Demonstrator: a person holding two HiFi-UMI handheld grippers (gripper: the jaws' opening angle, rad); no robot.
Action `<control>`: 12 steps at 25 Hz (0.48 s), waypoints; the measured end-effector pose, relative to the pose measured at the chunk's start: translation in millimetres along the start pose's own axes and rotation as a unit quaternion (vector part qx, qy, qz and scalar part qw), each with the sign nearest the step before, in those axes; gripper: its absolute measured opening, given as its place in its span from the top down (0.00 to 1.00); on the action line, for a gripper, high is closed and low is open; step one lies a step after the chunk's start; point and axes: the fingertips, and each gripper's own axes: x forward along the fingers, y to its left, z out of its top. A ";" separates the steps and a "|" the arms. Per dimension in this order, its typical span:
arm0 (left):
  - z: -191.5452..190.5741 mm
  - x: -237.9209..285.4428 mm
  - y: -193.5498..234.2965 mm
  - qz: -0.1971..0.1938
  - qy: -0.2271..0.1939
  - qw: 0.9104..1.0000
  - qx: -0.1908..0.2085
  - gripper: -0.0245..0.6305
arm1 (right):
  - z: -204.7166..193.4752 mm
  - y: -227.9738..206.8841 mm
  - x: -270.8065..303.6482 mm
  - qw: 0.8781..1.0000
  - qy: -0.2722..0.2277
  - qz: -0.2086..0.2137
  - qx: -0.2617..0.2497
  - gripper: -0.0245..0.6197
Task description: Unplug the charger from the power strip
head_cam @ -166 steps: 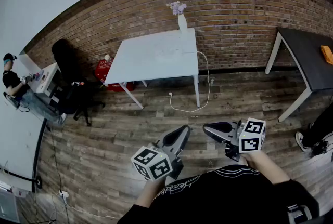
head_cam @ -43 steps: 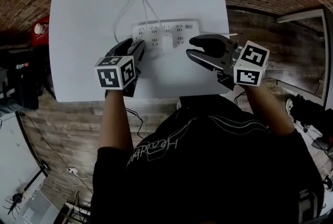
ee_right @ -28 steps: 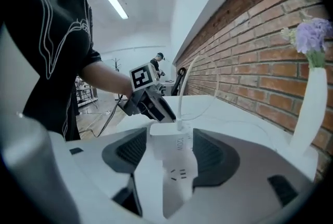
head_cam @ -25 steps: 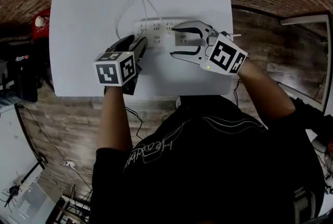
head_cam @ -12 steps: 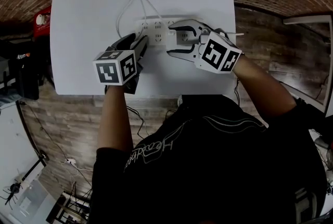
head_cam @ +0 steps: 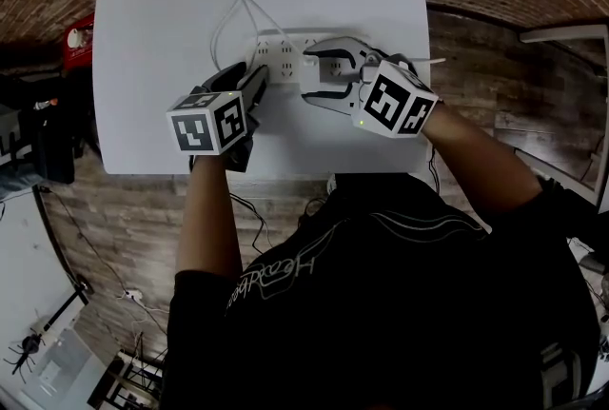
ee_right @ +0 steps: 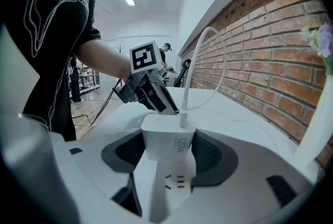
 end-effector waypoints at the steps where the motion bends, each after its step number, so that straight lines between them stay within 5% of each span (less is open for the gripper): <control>1: 0.0 0.2 0.0 -0.001 0.000 1.000 -0.001 0.69 | -0.1 0.1 -0.1 1.000 -0.001 -0.001 -0.003 0.58; 8: -0.9 0.8 0.0 -0.014 0.015 1.000 -0.002 0.69 | -0.7 4.7 -0.1 0.998 -0.004 -0.021 -0.052 0.58; 12: -0.5 1.8 0.0 -0.011 0.017 1.000 0.005 0.69 | -1.4 2.8 0.4 0.999 -0.008 -0.013 -0.030 0.58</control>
